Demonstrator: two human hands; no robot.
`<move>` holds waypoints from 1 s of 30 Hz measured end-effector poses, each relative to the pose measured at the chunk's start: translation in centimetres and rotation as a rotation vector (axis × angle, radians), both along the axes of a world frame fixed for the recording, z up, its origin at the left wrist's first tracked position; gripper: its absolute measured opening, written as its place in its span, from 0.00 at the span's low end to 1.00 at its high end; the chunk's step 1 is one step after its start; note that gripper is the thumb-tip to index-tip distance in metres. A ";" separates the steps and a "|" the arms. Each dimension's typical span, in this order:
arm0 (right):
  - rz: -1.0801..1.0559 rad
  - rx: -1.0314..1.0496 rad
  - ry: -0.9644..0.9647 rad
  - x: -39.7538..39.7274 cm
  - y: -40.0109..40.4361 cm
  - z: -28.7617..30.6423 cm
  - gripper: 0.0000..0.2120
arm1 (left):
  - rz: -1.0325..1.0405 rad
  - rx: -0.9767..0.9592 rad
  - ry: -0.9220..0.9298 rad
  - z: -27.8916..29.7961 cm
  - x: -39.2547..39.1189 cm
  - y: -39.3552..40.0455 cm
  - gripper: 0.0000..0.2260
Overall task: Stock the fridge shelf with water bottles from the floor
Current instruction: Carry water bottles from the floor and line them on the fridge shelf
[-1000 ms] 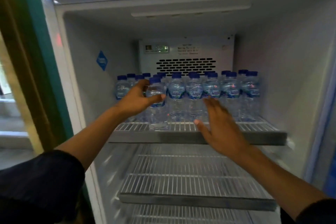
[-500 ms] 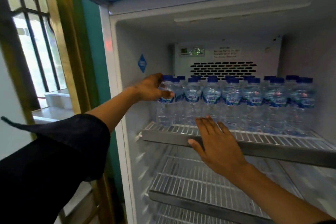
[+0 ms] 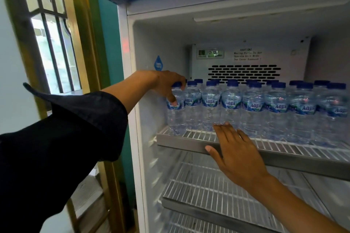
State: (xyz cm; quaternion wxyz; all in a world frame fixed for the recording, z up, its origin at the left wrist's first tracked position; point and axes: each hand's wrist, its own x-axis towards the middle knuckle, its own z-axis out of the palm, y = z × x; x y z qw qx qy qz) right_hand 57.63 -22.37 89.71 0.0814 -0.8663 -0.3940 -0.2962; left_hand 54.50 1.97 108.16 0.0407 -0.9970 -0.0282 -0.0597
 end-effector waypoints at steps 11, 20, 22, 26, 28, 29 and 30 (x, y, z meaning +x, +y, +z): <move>0.001 0.022 0.003 -0.3 0.1 0.2 0.34 | 0.043 0.146 0.122 0.9 -0.3 0.5 0.21; 0.008 0.015 -0.003 -0.1 0.1 0.0 0.34 | 0.085 0.193 0.145 0.8 -0.3 0.0 0.24; 0.014 0.017 -0.005 -0.1 0.1 0.0 0.34 | 0.080 0.190 0.119 0.5 -0.3 0.1 0.23; 0.021 0.021 -0.006 0.0 0.0 0.0 0.33 | 0.081 0.189 0.086 0.3 -0.3 0.5 0.23; 0.020 0.021 -0.005 0.0 0.0 0.0 0.33 | 0.080 0.197 0.078 0.3 -0.2 0.6 0.23; 0.021 0.018 -0.005 0.0 0.0 0.0 0.33 | 0.081 0.201 0.075 0.2 -0.2 0.5 0.23; 0.022 0.015 -0.004 -0.1 0.0 -0.1 0.33 | 0.083 0.205 0.071 0.1 -0.2 0.5 0.23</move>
